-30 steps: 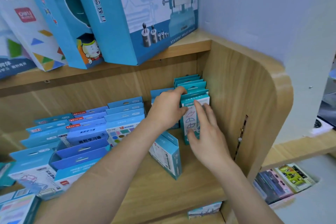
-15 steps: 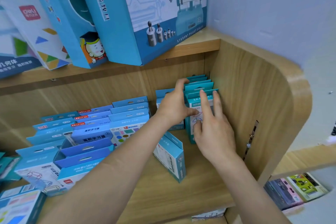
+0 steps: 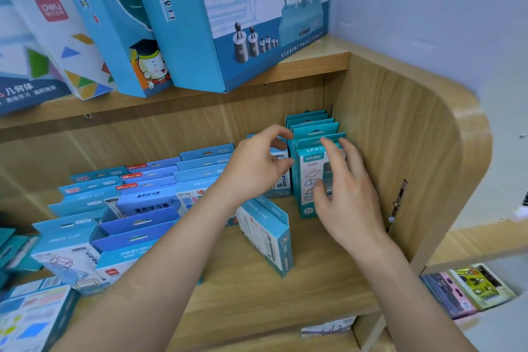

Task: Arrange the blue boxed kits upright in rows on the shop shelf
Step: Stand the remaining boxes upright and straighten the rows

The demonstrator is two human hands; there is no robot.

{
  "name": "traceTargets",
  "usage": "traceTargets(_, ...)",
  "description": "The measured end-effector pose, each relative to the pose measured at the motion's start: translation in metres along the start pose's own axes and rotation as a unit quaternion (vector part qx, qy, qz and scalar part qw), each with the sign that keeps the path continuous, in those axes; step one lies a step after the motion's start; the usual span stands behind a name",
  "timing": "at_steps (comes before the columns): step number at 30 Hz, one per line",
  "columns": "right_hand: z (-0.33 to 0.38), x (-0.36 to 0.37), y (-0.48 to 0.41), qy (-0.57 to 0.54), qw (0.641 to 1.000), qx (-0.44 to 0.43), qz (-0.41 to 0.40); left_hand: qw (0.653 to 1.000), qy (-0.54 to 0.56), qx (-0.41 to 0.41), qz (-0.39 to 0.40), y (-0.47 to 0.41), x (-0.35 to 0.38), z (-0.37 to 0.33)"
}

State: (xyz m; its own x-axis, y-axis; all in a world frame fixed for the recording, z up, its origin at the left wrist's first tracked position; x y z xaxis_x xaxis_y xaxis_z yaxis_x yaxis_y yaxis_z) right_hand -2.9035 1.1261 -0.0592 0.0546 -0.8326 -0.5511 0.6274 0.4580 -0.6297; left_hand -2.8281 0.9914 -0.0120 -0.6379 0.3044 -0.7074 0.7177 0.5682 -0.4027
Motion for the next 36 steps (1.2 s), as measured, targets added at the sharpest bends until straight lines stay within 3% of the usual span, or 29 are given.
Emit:
traceTargets(5,-0.003,-0.004,0.001,-0.074,0.997,0.015,0.003,0.999,0.011,0.037,0.016,0.018,-0.021,-0.002)
traceTargets(10,-0.007,-0.01,0.011,-0.212,0.974,0.079,0.005,0.982,-0.127,0.062,0.124,0.046,-0.029,0.02)
traceTargets(12,-0.004,-0.008,0.016,-0.258,0.958,0.111,0.06,0.965,-0.18,0.093,0.164,0.054,-0.02,0.026)
traceTargets(15,0.005,0.002,0.027,-0.306,0.928,0.114,0.181,0.963,-0.203,0.11,0.14,0.054,-0.014,0.027)
traceTargets(19,0.011,0.022,0.042,-0.238,0.925,0.074,0.285,0.962,-0.207,0.122,0.13,0.055,-0.014,0.027)
traceTargets(25,0.014,0.039,0.047,-0.228,0.937,0.083,0.253,0.992,-0.108,0.016,0.069,0.061,-0.019,0.049)
traceTargets(32,0.001,0.039,0.043,-0.34,0.889,0.213,0.22,0.994,-0.091,-0.005,0.058,0.076,-0.03,0.06)
traceTargets(36,-0.002,0.034,0.039,-0.381,0.862,0.271,0.195,0.998,0.024,-0.054,0.014,0.101,-0.03,0.058)
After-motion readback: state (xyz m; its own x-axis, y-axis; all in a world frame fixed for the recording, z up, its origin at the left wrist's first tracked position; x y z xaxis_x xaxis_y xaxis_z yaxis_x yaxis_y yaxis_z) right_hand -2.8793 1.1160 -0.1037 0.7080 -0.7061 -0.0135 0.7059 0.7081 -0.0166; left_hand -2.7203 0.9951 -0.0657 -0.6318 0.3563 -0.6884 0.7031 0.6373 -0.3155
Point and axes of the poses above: each hand's wrist, its own y-axis away from the middle knuckle, its own x-axis out of the palm, z = x × y, the point moved 5 cm from there along -y, towards the middle knuckle, and after that the axes turned 8 degrees about -z, right-handed, at the moved point
